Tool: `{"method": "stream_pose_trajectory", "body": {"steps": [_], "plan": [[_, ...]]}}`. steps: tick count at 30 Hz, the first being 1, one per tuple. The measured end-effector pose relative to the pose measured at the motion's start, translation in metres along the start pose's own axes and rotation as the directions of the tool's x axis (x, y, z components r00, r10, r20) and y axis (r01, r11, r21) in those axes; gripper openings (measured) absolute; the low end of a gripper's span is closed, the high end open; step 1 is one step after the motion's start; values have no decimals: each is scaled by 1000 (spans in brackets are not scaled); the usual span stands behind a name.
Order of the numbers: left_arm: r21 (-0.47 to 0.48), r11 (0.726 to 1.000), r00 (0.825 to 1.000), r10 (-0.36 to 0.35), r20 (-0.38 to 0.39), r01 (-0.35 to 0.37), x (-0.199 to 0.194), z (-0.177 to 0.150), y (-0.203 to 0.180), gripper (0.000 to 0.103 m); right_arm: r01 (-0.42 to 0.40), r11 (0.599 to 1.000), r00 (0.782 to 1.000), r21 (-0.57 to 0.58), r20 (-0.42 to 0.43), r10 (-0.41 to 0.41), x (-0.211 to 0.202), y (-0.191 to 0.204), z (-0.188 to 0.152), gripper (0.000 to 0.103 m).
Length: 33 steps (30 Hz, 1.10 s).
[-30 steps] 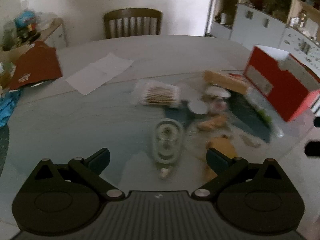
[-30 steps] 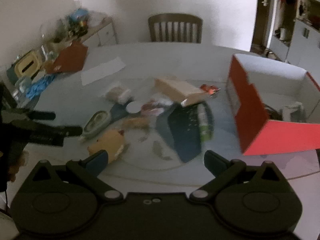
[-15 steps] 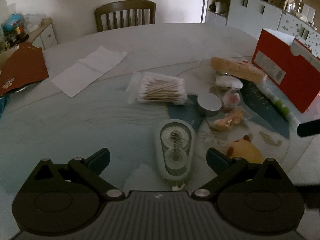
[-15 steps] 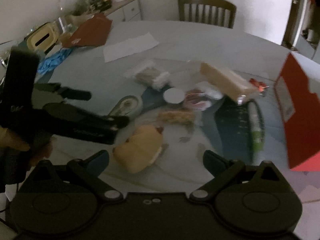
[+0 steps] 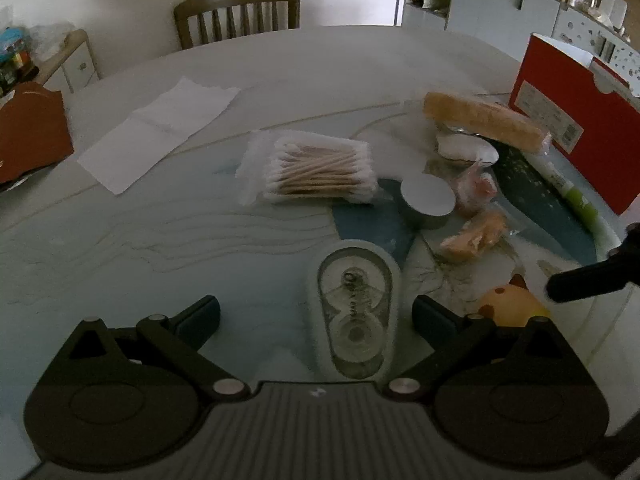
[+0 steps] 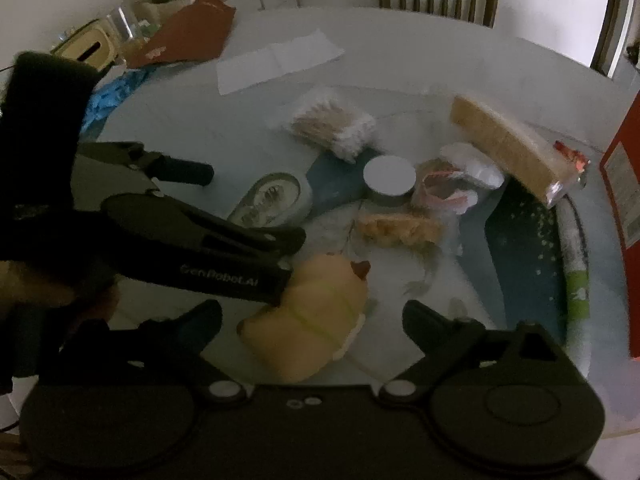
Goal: Organize objects
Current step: 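Grasp the white tape dispenser with the left gripper while the right grasps the yellow plush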
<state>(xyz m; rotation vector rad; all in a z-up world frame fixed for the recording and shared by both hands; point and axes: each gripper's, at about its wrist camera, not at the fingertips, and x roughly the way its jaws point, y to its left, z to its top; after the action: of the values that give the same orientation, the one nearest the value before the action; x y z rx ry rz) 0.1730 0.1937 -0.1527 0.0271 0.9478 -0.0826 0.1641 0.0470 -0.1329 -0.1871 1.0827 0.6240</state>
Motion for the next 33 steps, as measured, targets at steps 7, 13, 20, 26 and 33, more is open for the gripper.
{"method": "stream_pose_trajectory", "body": {"steps": [7,13,20,26,33], "plan": [[14,1000,1000,-12,13,12,-3,-1,-7,94,-5,1000,1000,14,-25,6,3,-4,-1,83],[38,999,999,-5,33,4,-9,-2,-16,60,-14,1000,999,21,-35,15,-2,-8,-5,63],[20,1000,999,18,36,-19,-13,-2,-23,50,18,999,1000,37,-10,-18,-13,-22,-13,41],[0,999,999,33,21,-33,-17,-4,-29,49,33,997,999,76,39,-36,-31,-43,-21,38],[-51,999,1000,-3,15,4,-30,-5,-42,49,30,991,995,131,93,-42,-60,-70,-31,38]]}}
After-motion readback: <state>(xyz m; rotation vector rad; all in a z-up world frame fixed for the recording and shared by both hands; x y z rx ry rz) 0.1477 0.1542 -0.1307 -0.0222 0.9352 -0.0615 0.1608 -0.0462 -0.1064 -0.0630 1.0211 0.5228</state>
